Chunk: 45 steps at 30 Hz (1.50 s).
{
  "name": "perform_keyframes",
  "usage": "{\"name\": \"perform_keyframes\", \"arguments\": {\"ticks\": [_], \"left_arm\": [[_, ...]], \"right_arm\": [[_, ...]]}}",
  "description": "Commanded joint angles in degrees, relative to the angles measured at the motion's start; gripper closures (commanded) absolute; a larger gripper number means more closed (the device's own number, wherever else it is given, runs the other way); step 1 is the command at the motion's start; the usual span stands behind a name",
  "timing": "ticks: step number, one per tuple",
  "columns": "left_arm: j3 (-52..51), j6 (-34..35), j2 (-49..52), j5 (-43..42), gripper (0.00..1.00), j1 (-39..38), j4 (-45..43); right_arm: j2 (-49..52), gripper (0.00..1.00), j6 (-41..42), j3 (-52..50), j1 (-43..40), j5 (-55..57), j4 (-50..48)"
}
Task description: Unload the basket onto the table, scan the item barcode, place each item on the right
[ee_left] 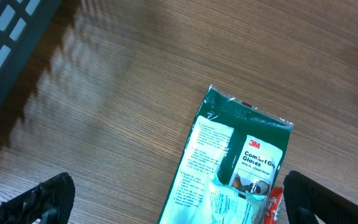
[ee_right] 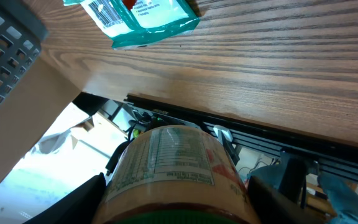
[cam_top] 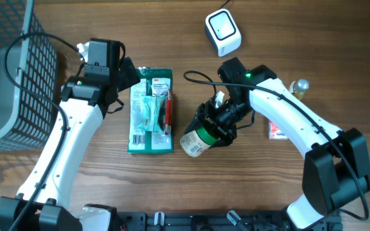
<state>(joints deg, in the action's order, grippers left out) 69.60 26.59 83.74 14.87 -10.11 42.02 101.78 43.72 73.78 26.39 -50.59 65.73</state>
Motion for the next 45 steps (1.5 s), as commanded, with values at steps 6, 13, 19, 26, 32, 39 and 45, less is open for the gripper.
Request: {"name": "perform_keyframes", "arguments": {"ticks": [6, 13, 19, 26, 32, 39, 45], "left_arm": [[-0.15, -0.87, 0.26, -0.11, 0.00, 0.26, -0.15], [-0.15, -0.87, 0.26, -0.11, 0.00, 0.26, -0.15], [-0.15, -0.90, 0.26, -0.11, 0.00, 0.26, -0.15], [-0.15, -0.90, 0.26, -0.11, 0.00, 0.26, -0.15], [-0.15, -0.90, 0.26, -0.11, 0.00, 0.26, -0.15], [-0.15, -0.87, 0.26, -0.11, 0.00, 0.26, -0.15], [-0.15, -0.90, 0.26, -0.11, 0.00, 0.26, -0.15]], "right_arm": [[-1.62, 0.93, 0.42, 1.51, -0.24, -2.71, -0.09], [-1.62, 0.93, 0.42, 1.51, -0.24, -3.37, 0.22], [-1.62, 0.93, 1.49, 1.51, -0.24, -3.50, 0.50], [-1.62, 0.94, 1.44, 1.51, -0.24, -2.82, 0.17], [-1.62, 0.94, 1.09, 1.51, -0.22, 13.38, -3.13], [-1.64, 0.94, -23.12, 1.99, -0.57, 18.86, -14.43], [-1.62, 0.96, -25.79, 17.40, -8.94, 18.86, -4.90]]}}
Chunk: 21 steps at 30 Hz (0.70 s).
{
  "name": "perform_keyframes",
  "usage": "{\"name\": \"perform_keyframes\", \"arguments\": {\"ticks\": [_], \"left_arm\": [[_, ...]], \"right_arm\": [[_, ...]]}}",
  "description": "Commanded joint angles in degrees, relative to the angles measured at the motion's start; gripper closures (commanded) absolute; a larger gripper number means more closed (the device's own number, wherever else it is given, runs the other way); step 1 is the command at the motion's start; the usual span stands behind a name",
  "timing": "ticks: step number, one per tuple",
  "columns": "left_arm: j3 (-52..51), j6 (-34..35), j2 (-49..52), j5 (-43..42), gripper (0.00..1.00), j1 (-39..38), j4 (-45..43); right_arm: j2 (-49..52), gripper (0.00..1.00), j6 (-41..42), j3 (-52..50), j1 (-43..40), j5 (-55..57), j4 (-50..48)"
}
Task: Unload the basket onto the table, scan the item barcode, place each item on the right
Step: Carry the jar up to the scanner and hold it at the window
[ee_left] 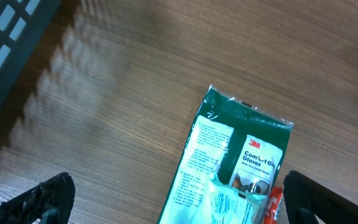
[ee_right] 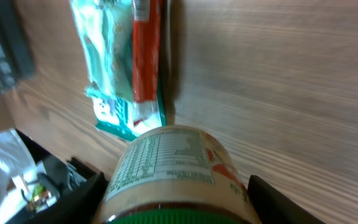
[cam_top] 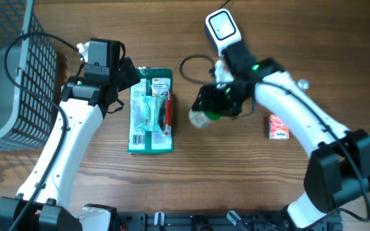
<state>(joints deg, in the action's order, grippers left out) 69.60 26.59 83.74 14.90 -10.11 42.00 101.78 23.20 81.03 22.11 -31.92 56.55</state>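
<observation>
My right gripper (cam_top: 218, 108) is shut on a jar with a green lid and a cream label (ee_right: 173, 174), held lying on its side above the table, its base towards the left. The jar (cam_top: 204, 117) hangs below the white barcode scanner (cam_top: 222, 29) at the back of the table. In the right wrist view the fingers (ee_right: 73, 199) clamp the jar near the lid. My left gripper (ee_left: 173, 199) stands open over the top edge of a green 3M glove packet (ee_left: 235, 168), touching nothing.
The green glove packet (cam_top: 151, 110) lies left of centre. A black wire basket (cam_top: 8, 70) fills the far left. A small red and white packet (cam_top: 277, 126) lies on the right, with a small bulb-like object (cam_top: 300, 84) behind the right arm.
My right gripper has carried the jar from the table's middle front up and back, closer to the scanner, and turned it. The left arm has not moved.
</observation>
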Motion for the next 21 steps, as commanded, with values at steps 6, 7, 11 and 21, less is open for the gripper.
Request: {"name": "perform_keyframes", "arguments": {"ticks": [6, 7, 11, 21], "left_arm": [[-0.15, -0.87, 0.26, -0.13, 0.00, 0.26, -0.13], [-0.15, -0.87, 0.26, -0.13, 0.00, 0.26, -0.13], [-0.15, -0.90, 0.26, -0.13, 0.00, 0.26, -0.13], [-0.15, -0.90, 0.26, -0.13, 0.00, 0.26, -0.13]], "right_arm": [[-1.62, 0.96, -8.37, 24.76, -8.37, 8.90, 13.97], [-1.49, 0.96, -8.31, 24.68, -8.35, 10.80, 12.11], [2.14, 0.95, -8.17, 24.59, -8.31, 16.79, 3.56], [18.80, 0.95, -9.86, 24.59, -8.31, 30.42, -31.17]]}}
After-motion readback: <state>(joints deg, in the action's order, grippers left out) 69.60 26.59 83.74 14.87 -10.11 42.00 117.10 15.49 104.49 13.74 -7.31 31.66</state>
